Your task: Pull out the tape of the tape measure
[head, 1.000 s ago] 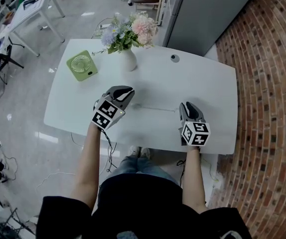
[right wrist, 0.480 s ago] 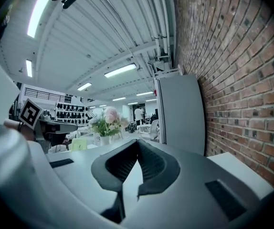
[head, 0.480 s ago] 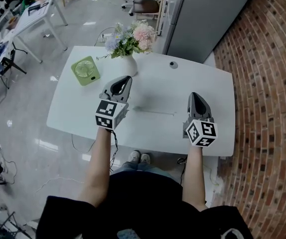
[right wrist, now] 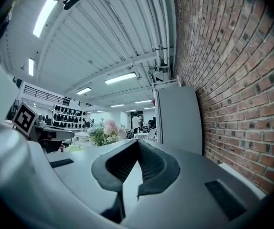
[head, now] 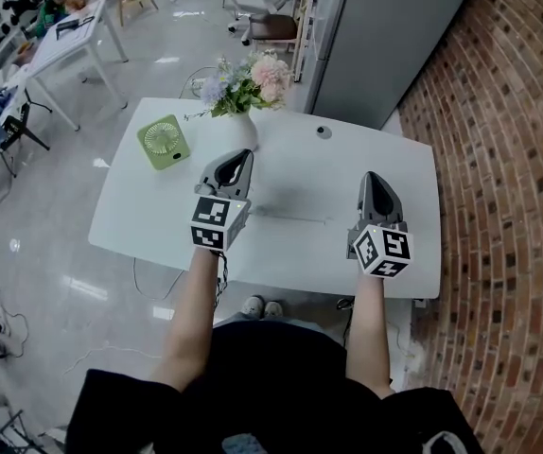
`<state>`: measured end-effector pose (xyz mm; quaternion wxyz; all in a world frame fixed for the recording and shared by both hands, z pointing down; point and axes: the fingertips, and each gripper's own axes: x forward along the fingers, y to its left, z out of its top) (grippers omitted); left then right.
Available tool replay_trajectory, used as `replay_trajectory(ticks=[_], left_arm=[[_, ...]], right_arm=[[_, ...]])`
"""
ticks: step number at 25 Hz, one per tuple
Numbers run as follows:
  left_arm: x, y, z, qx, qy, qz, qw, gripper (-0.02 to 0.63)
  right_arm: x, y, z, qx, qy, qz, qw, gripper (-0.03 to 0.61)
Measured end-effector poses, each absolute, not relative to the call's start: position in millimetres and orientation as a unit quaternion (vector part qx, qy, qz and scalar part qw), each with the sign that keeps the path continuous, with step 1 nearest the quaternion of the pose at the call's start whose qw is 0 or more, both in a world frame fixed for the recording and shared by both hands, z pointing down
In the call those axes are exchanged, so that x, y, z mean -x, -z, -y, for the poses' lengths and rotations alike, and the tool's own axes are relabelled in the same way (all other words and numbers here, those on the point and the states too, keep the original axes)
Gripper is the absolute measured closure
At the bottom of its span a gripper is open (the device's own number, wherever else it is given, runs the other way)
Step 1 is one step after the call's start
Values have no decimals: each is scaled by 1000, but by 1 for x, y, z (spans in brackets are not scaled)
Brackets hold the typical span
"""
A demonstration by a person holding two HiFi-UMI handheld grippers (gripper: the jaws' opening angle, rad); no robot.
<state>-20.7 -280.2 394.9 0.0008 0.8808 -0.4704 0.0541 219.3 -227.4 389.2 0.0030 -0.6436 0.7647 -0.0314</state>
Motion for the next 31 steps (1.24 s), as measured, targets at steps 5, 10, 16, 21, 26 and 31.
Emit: replay_trajectory(ticks=[5, 10, 16, 21, 26, 31], left_arm=[[19, -394, 275, -880, -54, 472, 0, 593], [21, -395, 272, -879, -57, 474, 4, 592], [23, -399, 274, -878, -62, 475, 9, 594], [21, -400, 276, -879, -64, 473, 8, 592], [21, -403, 276, -879, -66, 472, 13, 592], [23, -404, 277, -880, -67, 471, 16, 594]], right_arm=[[-222, -390, 222, 650, 33, -760, 4, 578], [-219, -391, 220, 649, 30, -760, -9, 578], [-218, -395, 221, 647, 37, -762, -9, 578], [-218, -399, 224, 645, 40, -763, -13, 578], [-221, -401, 224, 648, 43, -761, -13, 578], [-221, -403, 224, 650, 48, -759, -14, 578]])
